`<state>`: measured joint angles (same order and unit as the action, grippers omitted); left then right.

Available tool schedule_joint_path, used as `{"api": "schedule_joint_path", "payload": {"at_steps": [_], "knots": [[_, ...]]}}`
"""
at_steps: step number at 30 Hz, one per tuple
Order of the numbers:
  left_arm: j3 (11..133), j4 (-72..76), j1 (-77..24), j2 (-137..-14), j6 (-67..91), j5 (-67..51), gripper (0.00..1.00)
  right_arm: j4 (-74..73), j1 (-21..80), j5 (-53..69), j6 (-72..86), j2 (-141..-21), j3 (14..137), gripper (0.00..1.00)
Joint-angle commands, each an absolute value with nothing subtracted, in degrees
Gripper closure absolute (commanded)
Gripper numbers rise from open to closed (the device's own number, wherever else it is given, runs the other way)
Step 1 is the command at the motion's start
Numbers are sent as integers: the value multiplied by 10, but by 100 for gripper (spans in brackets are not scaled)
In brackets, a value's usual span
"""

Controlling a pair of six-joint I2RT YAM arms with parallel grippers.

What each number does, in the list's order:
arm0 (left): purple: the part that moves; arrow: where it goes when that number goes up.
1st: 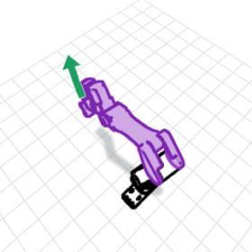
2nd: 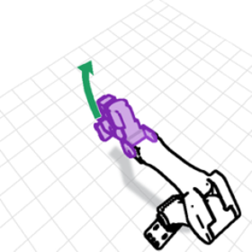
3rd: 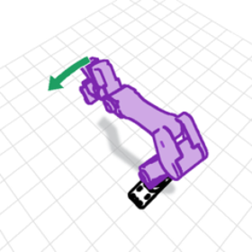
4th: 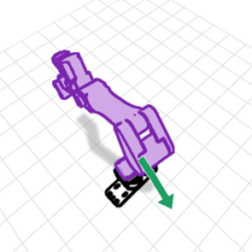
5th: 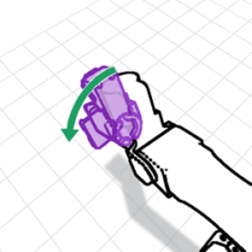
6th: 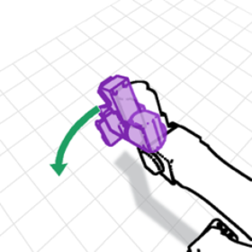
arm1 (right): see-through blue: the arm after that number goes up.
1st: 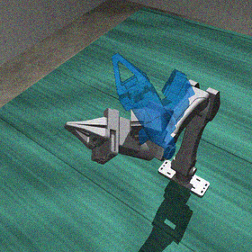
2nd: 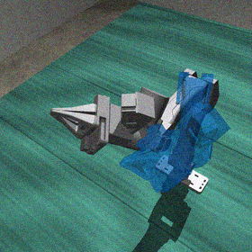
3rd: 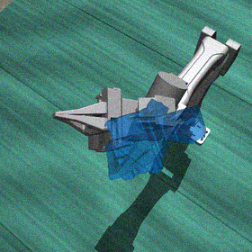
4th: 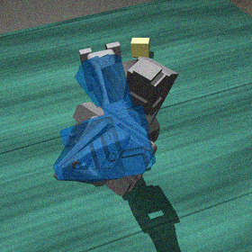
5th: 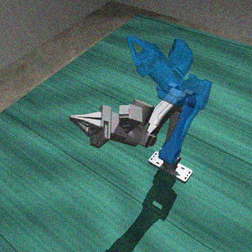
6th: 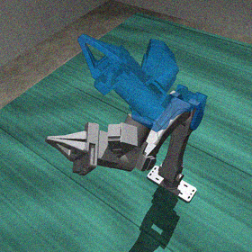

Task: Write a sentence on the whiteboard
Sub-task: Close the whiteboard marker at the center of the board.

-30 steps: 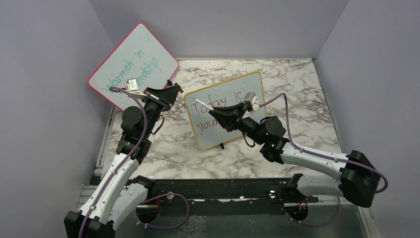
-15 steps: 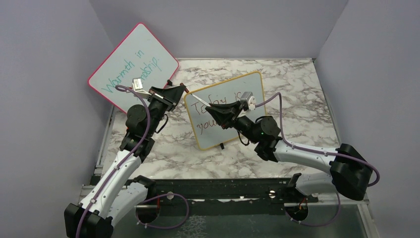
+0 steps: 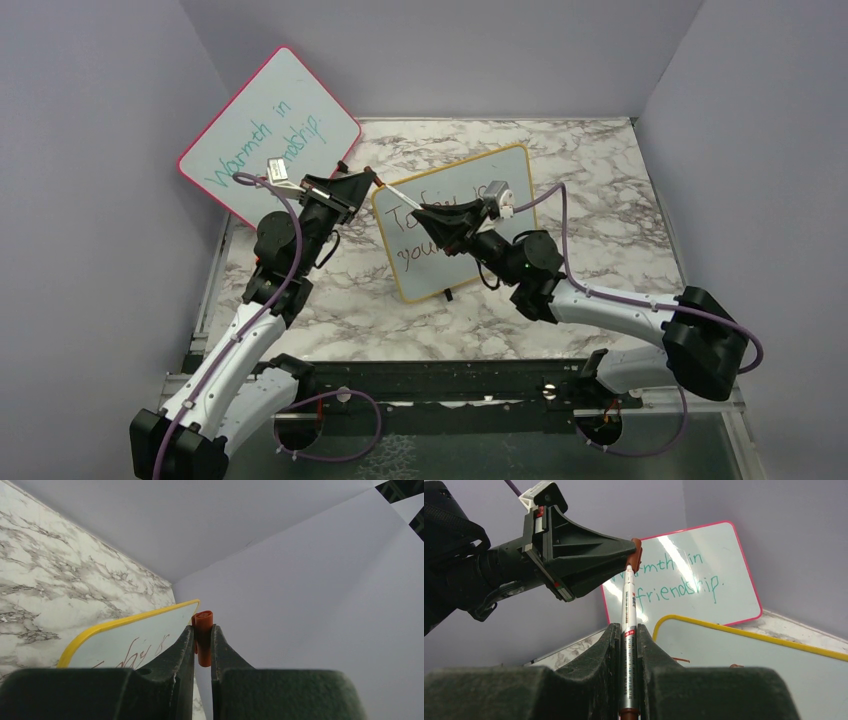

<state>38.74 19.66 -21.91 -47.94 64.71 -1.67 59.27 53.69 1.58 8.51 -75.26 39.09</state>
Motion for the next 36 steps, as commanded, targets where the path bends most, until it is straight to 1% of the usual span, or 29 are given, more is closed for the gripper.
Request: {"api": "schedule_joint_path", "payload": {"at_steps": [1, 6, 14, 23, 36], "knots": [[380, 222, -224, -477, 661, -5, 100, 601, 542, 4, 81, -762, 411, 99], [377, 223, -224, -474, 666, 7, 100, 602, 542, -22, 86, -758, 402, 99], [366, 223, -224, -466, 684, 34, 100, 589, 542, -5, 89, -754, 403, 99], [370, 224, -225, -469, 692, 29, 100, 564, 542, 21, 94, -765, 418, 99], [369, 228, -225, -476, 693, 14, 100, 588, 542, 24, 103, -781, 424, 99]]}}
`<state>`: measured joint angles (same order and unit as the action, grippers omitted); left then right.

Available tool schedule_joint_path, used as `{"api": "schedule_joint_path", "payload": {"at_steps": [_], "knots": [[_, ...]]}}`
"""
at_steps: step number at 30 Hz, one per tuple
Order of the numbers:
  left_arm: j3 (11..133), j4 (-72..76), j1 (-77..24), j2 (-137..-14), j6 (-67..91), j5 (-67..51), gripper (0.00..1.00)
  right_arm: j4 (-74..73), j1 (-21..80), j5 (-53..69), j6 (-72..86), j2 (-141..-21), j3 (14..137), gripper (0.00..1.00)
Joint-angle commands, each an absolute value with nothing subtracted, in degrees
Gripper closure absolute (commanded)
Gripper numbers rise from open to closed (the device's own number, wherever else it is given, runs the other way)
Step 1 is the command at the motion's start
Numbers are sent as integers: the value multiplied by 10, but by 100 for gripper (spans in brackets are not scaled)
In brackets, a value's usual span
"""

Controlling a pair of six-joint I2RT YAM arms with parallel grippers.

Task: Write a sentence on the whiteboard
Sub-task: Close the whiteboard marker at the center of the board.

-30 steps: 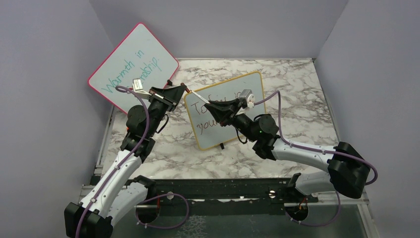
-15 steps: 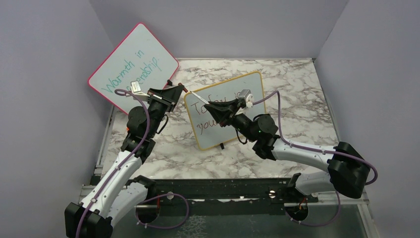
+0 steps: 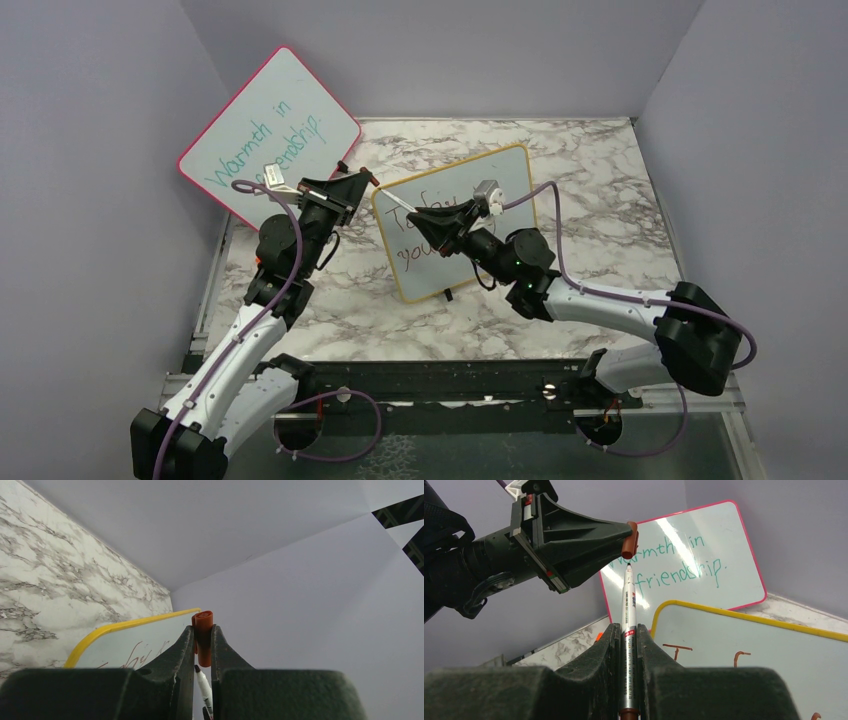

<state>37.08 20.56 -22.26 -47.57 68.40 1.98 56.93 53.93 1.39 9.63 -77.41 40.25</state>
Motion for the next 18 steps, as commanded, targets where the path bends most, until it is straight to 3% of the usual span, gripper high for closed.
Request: {"api": "schedule_joint_path", "payload": {"at_steps": [1, 18], "knots": [[369, 228, -225, -477, 693, 12, 100, 589, 542, 22, 103, -781, 422, 99], [362, 231, -225, -477, 690, 8, 100, 605, 543, -17, 106, -776, 410, 99]]}}
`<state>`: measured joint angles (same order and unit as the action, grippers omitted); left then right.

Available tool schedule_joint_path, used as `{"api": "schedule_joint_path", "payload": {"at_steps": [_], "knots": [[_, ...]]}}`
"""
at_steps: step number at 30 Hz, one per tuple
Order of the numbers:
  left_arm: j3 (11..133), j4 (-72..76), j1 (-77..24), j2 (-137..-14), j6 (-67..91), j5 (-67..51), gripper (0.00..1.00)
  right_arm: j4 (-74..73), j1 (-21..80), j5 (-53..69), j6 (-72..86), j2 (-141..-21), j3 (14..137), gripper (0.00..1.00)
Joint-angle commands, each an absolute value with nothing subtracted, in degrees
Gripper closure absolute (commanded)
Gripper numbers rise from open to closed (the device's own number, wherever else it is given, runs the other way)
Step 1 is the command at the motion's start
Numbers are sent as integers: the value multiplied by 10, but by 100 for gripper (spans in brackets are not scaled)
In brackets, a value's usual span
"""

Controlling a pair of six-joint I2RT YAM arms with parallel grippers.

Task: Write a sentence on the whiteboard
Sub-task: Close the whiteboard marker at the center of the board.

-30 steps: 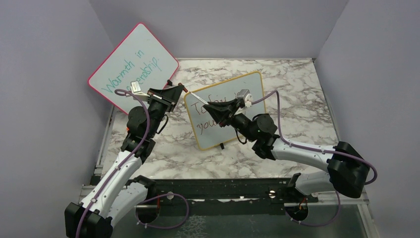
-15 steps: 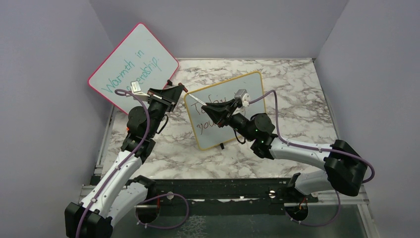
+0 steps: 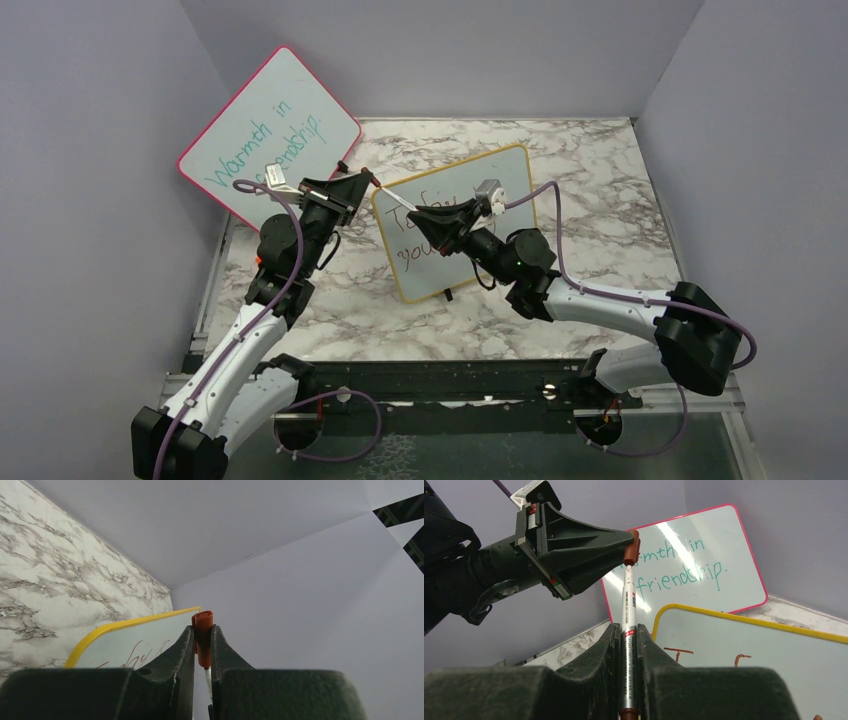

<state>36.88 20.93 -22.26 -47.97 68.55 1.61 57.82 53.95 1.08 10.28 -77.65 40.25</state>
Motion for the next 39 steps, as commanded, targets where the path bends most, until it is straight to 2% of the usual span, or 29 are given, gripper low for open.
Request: {"api": "schedule_joint_path", "payload": {"at_steps": [1, 18, 24, 39], "knots": [[362, 231, -225, -478, 690, 7, 100, 606, 542, -20, 106, -776, 410, 99], [371, 245, -233, -496, 694, -16, 100, 621, 542, -16, 116, -791, 423, 99], [374, 255, -245, -499, 692, -15, 100, 641, 542, -48, 127, -798, 418, 99], [369, 274, -329, -512, 669, 12, 100, 744, 542, -90, 160, -842, 428, 99]]}}
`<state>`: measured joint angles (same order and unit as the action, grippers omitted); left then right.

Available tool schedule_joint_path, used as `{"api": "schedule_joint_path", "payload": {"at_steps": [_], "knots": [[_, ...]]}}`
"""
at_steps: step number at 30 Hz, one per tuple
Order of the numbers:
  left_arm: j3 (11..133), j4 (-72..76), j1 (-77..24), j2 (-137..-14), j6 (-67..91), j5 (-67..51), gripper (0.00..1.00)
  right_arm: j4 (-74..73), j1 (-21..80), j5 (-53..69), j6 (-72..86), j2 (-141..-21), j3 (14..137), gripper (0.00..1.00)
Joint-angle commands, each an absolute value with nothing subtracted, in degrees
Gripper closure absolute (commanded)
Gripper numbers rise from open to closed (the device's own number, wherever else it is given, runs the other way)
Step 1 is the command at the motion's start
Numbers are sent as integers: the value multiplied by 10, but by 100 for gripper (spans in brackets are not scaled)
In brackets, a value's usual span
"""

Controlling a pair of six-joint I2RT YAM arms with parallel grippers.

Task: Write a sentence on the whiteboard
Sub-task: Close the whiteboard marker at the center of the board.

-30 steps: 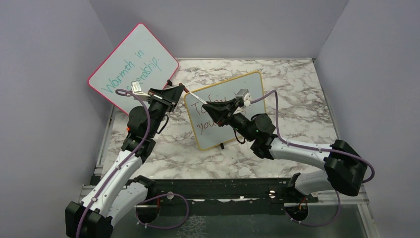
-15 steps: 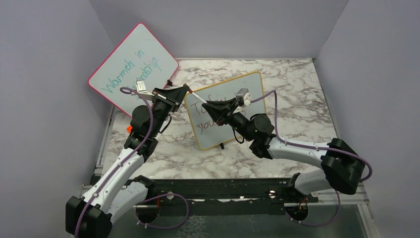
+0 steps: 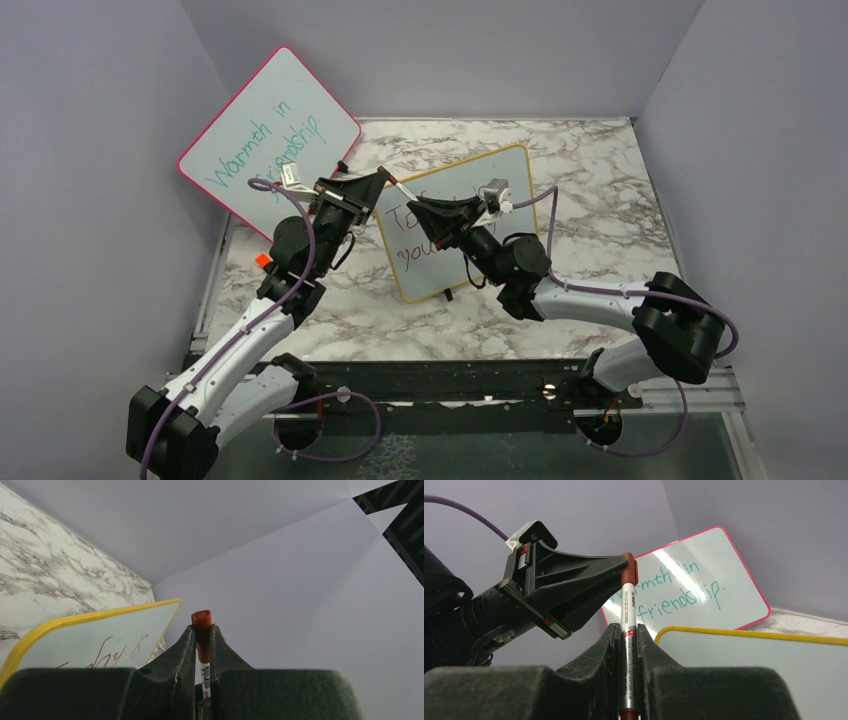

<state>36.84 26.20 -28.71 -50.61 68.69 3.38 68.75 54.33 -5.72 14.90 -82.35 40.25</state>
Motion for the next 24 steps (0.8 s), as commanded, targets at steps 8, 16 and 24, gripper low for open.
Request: {"api": "schedule_joint_path", "payload": {"at_steps": [8, 16, 24], "knots": [[363, 253, -343, -472, 592, 56, 78, 730, 542, -71, 154, -816, 400, 99], [421, 152, -343, -474, 553, 77, 43, 700, 542, -42, 136, -771, 358, 99], [498, 35, -343, -509, 577, 77, 44, 686, 542, 18, 75, -769, 354, 99]]}}
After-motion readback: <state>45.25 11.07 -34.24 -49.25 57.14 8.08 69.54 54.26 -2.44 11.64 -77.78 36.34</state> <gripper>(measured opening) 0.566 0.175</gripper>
